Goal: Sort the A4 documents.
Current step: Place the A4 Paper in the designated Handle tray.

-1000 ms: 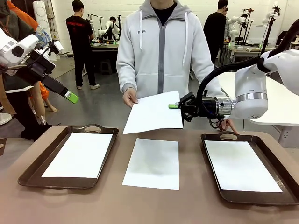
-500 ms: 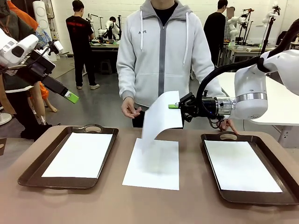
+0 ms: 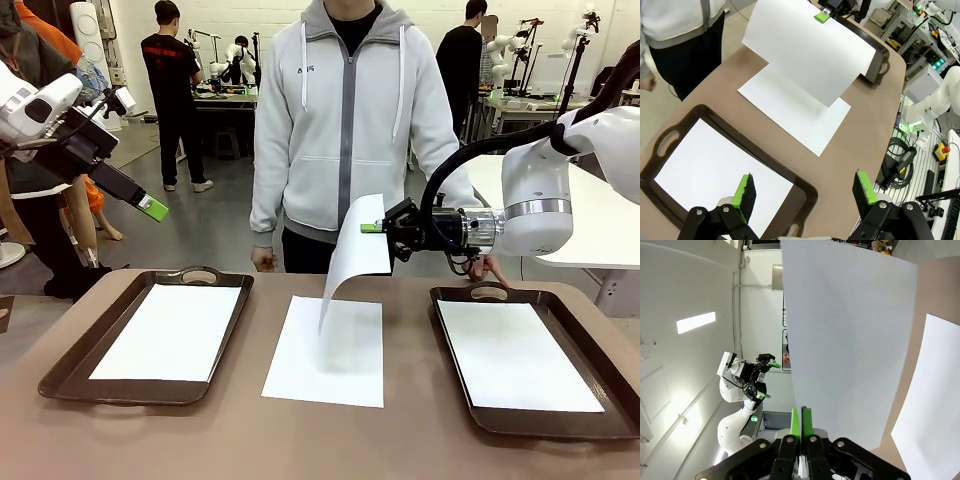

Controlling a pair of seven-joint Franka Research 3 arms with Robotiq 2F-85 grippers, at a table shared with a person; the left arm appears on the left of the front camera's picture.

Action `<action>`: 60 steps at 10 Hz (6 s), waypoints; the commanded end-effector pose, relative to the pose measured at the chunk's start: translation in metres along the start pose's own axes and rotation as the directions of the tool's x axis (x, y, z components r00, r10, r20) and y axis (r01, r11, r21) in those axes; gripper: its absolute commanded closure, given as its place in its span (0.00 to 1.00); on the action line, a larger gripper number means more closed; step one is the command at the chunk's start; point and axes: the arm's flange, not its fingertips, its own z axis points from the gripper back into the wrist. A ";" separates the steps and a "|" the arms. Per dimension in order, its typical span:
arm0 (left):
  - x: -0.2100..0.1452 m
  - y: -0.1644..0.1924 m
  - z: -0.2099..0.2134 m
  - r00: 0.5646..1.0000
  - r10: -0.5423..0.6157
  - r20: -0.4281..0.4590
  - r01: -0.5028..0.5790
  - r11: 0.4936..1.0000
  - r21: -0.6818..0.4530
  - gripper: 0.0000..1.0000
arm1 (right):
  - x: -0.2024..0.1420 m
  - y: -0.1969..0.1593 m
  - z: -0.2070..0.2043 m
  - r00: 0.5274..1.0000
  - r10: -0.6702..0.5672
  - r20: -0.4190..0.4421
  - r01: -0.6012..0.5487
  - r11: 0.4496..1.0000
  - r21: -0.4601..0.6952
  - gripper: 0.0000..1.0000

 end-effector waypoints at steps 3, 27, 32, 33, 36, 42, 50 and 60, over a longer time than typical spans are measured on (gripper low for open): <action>0.001 -0.001 0.000 1.000 0.002 0.000 -0.002 1.000 0.003 0.00 | 0.000 -0.001 -0.002 1.000 0.000 0.008 0.000 1.000 -0.011 1.00; 0.001 -0.001 0.000 1.000 0.002 0.000 -0.002 1.000 0.003 0.00 | -0.080 -0.079 0.293 0.993 0.031 -0.118 -0.065 0.953 -0.296 0.99; 0.001 -0.001 0.000 1.000 0.002 0.000 -0.002 1.000 0.003 0.00 | -0.067 -0.085 0.302 0.995 0.013 -0.100 -0.051 0.919 -0.391 0.99; 0.001 -0.001 0.000 1.000 0.002 0.000 -0.002 1.000 0.003 0.00 | -0.067 -0.086 0.304 0.996 0.008 -0.085 -0.043 0.908 -0.417 0.99; 0.001 -0.001 0.000 1.000 0.002 0.000 -0.002 1.000 0.003 0.00 | -0.072 -0.089 0.314 0.996 -0.033 -0.084 -0.010 0.883 -0.469 0.99; 0.001 -0.001 0.000 1.000 0.002 0.000 -0.002 1.000 0.003 0.00 | -0.070 -0.086 0.321 0.997 -0.057 -0.052 0.022 0.861 -0.507 0.95; 0.001 -0.001 0.000 1.000 0.002 0.000 -0.002 1.000 0.003 0.00 | -0.079 -0.077 0.330 0.996 -0.084 0.012 0.072 0.768 -0.636 0.48; 0.001 -0.001 0.000 1.000 0.002 0.000 -0.002 1.000 0.003 0.00 | -0.096 -0.033 0.315 1.000 -0.017 0.023 0.029 0.593 -0.804 0.00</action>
